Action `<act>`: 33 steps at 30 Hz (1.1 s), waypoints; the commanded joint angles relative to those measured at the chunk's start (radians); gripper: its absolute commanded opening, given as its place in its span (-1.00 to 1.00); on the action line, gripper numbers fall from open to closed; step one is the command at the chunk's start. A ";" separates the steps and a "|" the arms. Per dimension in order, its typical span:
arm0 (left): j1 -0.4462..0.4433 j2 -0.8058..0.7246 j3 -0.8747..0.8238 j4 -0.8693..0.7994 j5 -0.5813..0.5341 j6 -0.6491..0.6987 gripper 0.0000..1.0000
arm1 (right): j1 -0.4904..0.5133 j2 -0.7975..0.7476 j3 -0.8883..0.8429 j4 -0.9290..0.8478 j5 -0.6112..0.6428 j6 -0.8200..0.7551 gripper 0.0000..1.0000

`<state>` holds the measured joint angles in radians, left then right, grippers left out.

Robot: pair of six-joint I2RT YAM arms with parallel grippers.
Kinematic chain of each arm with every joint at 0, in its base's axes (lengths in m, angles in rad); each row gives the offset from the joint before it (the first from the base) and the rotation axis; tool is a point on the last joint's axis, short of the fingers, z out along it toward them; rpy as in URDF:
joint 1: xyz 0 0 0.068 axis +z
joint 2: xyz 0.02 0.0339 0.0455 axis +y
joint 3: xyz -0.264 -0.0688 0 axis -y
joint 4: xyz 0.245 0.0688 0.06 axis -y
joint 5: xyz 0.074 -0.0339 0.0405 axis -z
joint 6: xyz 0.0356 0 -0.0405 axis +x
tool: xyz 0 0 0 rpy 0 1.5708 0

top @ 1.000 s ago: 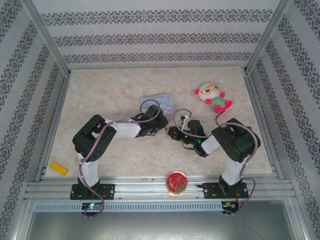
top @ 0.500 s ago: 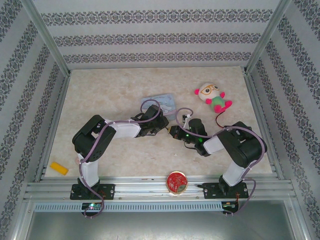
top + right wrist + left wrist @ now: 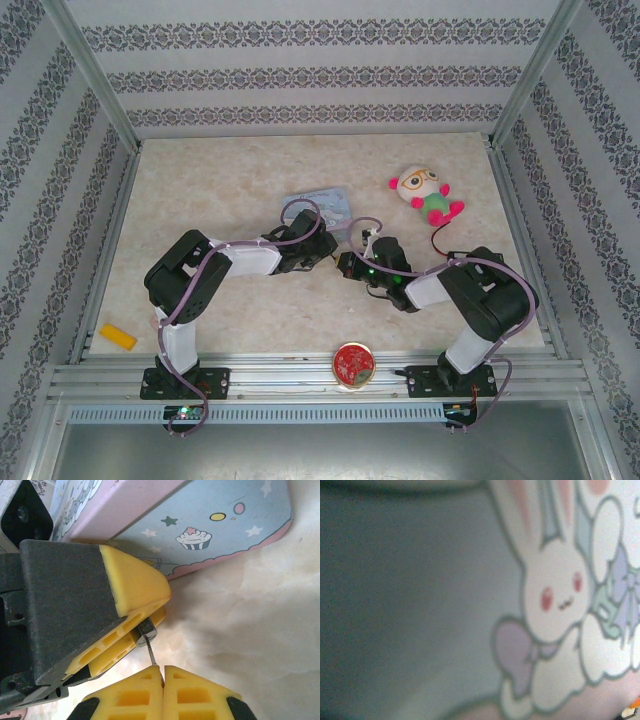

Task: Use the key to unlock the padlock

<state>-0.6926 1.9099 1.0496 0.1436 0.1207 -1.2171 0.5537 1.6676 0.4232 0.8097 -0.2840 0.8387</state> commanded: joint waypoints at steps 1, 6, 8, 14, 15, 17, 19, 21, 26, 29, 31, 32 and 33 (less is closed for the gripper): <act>-0.012 -0.022 0.003 -0.027 0.081 -0.082 -1.00 | 0.017 -0.006 0.007 -0.024 0.067 -0.009 -1.00; -0.008 -0.026 -0.002 -0.024 0.075 -0.086 -1.00 | 0.026 -0.008 -0.020 0.001 0.090 0.001 -1.00; -0.009 -0.025 -0.006 -0.022 0.074 -0.086 -1.00 | 0.031 -0.012 -0.032 0.014 0.092 0.002 -1.00; -0.007 -0.017 -0.010 -0.011 0.079 -0.091 -1.00 | 0.041 -0.030 -0.055 0.039 0.100 -0.005 -1.00; -0.007 -0.017 -0.010 -0.010 0.080 -0.091 -1.00 | 0.041 -0.035 -0.057 0.039 0.101 -0.004 -1.00; -0.005 -0.017 -0.008 -0.010 0.079 -0.089 -1.00 | 0.040 -0.039 -0.060 0.037 0.101 -0.005 -1.00; -0.005 -0.017 -0.009 -0.012 0.078 -0.086 -1.00 | 0.040 -0.040 -0.063 0.039 0.103 -0.006 -1.00; -0.005 -0.018 -0.010 -0.011 0.078 -0.087 -1.00 | 0.041 -0.038 -0.066 0.040 0.106 -0.004 -1.00; -0.005 -0.015 -0.014 -0.009 0.079 -0.090 -1.00 | 0.042 -0.034 -0.069 0.065 0.106 0.002 -1.00; -0.005 -0.013 -0.013 -0.009 0.080 -0.091 -1.00 | 0.043 -0.041 -0.068 0.074 0.108 -0.002 -1.00; -0.005 -0.013 -0.011 -0.006 0.083 -0.091 -1.00 | 0.043 -0.046 -0.064 0.074 0.108 -0.004 -1.00; -0.005 -0.011 -0.013 -0.007 0.083 -0.091 -1.00 | 0.042 -0.048 -0.061 0.072 0.109 -0.006 -1.00; -0.005 -0.012 -0.012 -0.007 0.083 -0.090 -1.00 | 0.043 -0.049 -0.060 0.074 0.109 -0.007 -1.00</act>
<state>-0.6926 1.9064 1.0492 0.1455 0.1280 -1.2400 0.5854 1.6421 0.3660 0.8497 -0.1978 0.8387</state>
